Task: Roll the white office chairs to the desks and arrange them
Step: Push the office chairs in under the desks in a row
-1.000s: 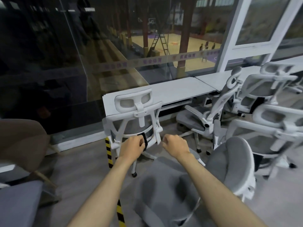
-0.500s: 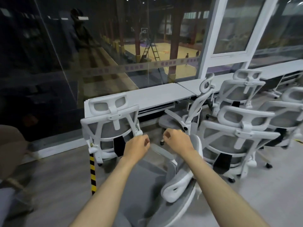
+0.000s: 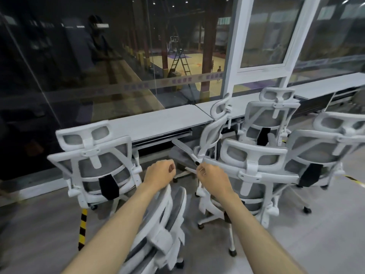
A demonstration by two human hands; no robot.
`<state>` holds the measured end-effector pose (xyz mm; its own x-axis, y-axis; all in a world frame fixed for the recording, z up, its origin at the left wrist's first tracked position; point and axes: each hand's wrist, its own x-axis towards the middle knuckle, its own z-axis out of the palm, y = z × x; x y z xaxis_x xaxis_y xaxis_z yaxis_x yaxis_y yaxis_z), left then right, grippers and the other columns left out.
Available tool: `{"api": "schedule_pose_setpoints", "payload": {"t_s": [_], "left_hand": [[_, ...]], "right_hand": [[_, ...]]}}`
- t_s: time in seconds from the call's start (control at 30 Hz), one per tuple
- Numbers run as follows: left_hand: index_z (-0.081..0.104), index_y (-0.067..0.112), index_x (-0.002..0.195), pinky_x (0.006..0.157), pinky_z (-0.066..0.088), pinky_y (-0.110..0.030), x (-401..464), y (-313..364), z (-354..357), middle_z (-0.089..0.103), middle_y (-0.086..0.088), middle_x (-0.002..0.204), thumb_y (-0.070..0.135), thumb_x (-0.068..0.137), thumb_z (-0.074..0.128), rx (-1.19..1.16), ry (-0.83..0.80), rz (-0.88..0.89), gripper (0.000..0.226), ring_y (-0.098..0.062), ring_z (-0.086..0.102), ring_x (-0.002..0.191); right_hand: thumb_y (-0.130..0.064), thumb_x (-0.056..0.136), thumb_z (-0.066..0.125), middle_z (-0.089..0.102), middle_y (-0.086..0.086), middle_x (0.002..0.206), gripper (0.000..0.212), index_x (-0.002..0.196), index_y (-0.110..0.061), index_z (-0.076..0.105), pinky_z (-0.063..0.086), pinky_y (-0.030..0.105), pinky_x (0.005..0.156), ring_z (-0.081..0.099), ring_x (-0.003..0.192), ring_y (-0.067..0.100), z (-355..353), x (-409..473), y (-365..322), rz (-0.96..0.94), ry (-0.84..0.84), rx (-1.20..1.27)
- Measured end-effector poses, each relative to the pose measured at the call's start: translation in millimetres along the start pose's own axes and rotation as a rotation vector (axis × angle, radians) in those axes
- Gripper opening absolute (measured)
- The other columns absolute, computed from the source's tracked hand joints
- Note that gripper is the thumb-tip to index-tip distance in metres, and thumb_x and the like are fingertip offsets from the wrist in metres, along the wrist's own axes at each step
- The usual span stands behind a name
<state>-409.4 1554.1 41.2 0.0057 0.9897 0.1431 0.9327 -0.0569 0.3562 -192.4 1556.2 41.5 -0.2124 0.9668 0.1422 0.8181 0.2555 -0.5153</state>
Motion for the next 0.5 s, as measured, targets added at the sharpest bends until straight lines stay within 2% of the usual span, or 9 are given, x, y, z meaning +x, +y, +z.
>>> {"api": "schedule_pose_setpoints", "payload": {"t_s": [0.13,0.37,0.5], "left_hand": [[0.061,0.031,0.088,0.067,0.047,-0.033,51.7,14.3,28.3,0.064,0.014,0.088,0.032,0.093,0.054,0.016,-0.012,0.022,0.008,-0.014,0.061,0.083],[0.061,0.028,0.088,0.074,0.052,-0.035,152.1,19.9,68.6,0.068,0.011,0.091,0.033,0.092,0.056,-0.042,-0.028,-0.018,0.008,-0.02,0.065,0.086],[0.062,0.026,0.092,0.072,0.049,-0.035,198.3,25.2,82.5,0.07,0.005,0.098,0.032,0.092,0.055,-0.043,-0.033,-0.04,0.008,-0.027,0.066,0.092]], "right_hand": [[-0.027,0.098,0.052,0.074,-0.003,0.101,0.019,0.109,-0.025,0.067,0.055,0.038,0.075,0.068,0.094,0.024,-6.3,41.6,36.8,0.03,-0.033,-0.012],[-0.03,0.099,0.051,0.074,0.001,0.11,0.026,0.12,-0.024,0.064,0.049,0.036,0.076,0.066,0.104,0.028,-14.7,132.3,80.0,0.051,-0.063,-0.089],[-0.029,0.096,0.052,0.076,0.0,0.1,0.027,0.122,-0.026,0.06,0.052,0.038,0.074,0.066,0.1,0.03,-27.1,185.5,94.2,0.032,-0.051,-0.099]]}}
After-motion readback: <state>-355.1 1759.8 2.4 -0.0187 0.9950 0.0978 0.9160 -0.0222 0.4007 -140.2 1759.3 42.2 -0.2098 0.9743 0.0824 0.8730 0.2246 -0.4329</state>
